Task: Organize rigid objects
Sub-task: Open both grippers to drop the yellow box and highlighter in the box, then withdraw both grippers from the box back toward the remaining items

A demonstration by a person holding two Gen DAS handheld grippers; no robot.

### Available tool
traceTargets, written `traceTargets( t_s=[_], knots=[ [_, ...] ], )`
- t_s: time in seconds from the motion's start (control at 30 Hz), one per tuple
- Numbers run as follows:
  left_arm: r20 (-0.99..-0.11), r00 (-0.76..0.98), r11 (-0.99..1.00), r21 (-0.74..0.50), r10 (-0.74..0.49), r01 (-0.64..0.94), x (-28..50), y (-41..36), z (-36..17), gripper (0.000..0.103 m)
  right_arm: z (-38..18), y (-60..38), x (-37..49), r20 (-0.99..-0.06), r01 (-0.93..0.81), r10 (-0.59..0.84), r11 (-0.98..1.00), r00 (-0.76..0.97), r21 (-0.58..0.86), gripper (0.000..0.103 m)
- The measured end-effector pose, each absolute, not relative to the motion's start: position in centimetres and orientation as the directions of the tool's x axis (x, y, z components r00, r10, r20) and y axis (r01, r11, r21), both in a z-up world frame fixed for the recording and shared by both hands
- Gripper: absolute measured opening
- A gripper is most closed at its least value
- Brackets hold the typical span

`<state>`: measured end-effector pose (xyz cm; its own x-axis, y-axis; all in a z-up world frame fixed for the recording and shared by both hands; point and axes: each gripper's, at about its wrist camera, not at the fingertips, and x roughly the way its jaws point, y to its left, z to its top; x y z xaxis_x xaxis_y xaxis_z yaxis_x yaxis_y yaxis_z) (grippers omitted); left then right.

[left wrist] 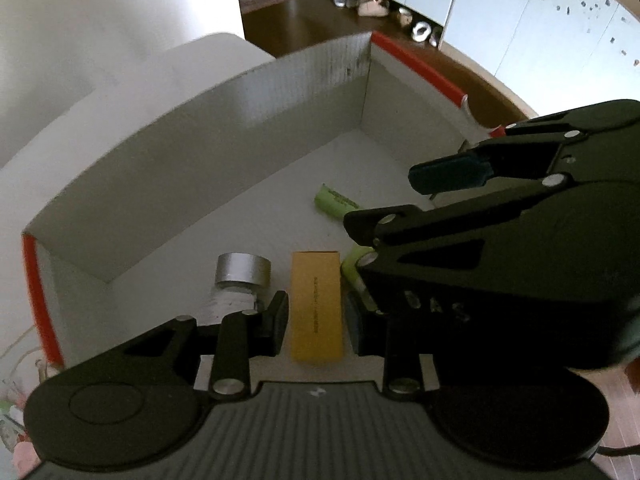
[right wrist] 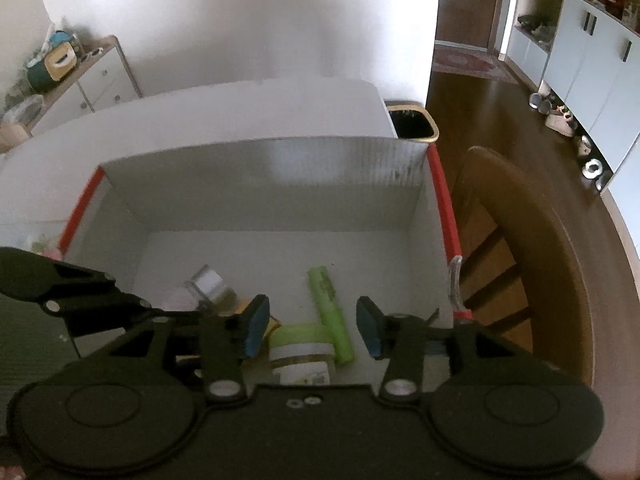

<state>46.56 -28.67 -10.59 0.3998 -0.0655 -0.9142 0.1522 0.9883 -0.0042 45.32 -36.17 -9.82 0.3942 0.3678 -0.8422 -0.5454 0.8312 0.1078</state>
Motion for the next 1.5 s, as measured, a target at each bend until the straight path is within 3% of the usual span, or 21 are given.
traceTargets(
  t_s=[0.73,0.83,1.4,1.47,1.5],
  knots=[
    [-0.791,0.603,0.994,-0.05,-0.098,0.096,38.1,-25.9,-4.3,0.029,-3.0,-37.9,38.0,-0.731,-0.606,0.51,0.778,0.454,0.166,0.067],
    [-0.776,0.622,0.994,-0.062,-0.103,0.086,36.6,-25.3,-3.5,0.03,-2.4,-38.4,36.8,-0.711,-0.612,0.526,0.772,0.467,0.17,0.073],
    [-0.706,0.702,0.993,-0.115,-0.094,0.018,28.0,-19.6,-1.2,0.03,-1.4,-37.0,28.6,-0.621,-0.656,0.62,0.723,0.48,0.215,0.085],
    [-0.697,0.711,0.994,-0.109,-0.087,0.015,27.3,-18.8,-1.2,0.036,-1.4,-36.2,27.5,-0.61,-0.663,0.634,0.714,0.476,0.226,0.086],
    [-0.691,0.718,0.994,-0.107,-0.084,0.014,26.9,-18.2,-1.1,0.052,-1.5,-35.9,27.0,-0.605,-0.666,0.641,0.709,0.472,0.231,0.087]
  ],
)
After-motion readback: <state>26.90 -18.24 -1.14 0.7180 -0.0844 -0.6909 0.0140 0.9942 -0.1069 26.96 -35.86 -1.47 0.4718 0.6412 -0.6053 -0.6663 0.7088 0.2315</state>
